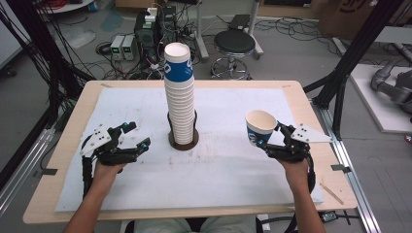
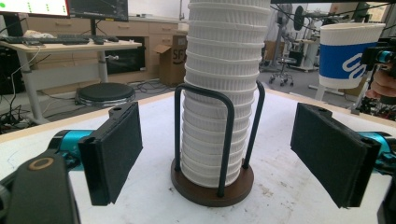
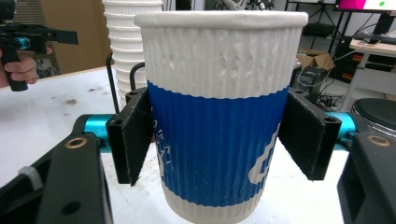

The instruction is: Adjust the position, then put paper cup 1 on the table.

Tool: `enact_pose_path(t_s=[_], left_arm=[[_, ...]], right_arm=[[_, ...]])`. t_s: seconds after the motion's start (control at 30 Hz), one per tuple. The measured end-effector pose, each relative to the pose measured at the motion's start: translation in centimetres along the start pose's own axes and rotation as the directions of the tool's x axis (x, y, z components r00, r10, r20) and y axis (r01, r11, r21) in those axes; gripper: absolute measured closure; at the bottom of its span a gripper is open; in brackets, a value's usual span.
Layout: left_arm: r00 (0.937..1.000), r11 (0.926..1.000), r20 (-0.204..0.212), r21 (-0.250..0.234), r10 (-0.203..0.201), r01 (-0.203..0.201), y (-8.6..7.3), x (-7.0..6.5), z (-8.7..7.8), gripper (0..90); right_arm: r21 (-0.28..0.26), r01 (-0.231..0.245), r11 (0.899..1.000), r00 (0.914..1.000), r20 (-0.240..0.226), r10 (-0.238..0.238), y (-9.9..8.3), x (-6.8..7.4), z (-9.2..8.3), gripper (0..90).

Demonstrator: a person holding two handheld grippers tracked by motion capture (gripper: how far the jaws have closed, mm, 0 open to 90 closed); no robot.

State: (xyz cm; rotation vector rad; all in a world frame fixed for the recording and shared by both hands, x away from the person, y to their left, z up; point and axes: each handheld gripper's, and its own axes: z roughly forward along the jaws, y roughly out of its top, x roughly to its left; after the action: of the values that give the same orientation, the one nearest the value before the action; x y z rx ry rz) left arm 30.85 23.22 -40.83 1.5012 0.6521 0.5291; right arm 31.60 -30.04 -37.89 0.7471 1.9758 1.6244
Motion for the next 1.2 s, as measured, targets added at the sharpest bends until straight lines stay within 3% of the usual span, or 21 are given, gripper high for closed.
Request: enact_pose_path(t_s=[0.63,1.0,1.2], left_arm=[[1.0,0.9999,-0.007,0.015,0.002,-0.002,-0.2,0.1,0.2,16.5],[1.0,0.9997,0.003,0.026,0.0,0.0,-0.4,-0.2,0.3,16.5],[1.0,0.9993,0.006,0.036,0.003,-0.003,-0.5,-0.2,0.4,16.5]], right_arm=[[-0.023,-0.025,0.999,0.9965,0.08,0.027,-0.2,-0.8,-0.6,31.2],[-0.005,-0.036,0.999,0.9851,0.168,0.036,-0.6,-2.3,0.4,31.2],[0.046,-0.067,0.997,0.9728,0.225,0.055,-1.4,-3.4,1.6,31.0]])
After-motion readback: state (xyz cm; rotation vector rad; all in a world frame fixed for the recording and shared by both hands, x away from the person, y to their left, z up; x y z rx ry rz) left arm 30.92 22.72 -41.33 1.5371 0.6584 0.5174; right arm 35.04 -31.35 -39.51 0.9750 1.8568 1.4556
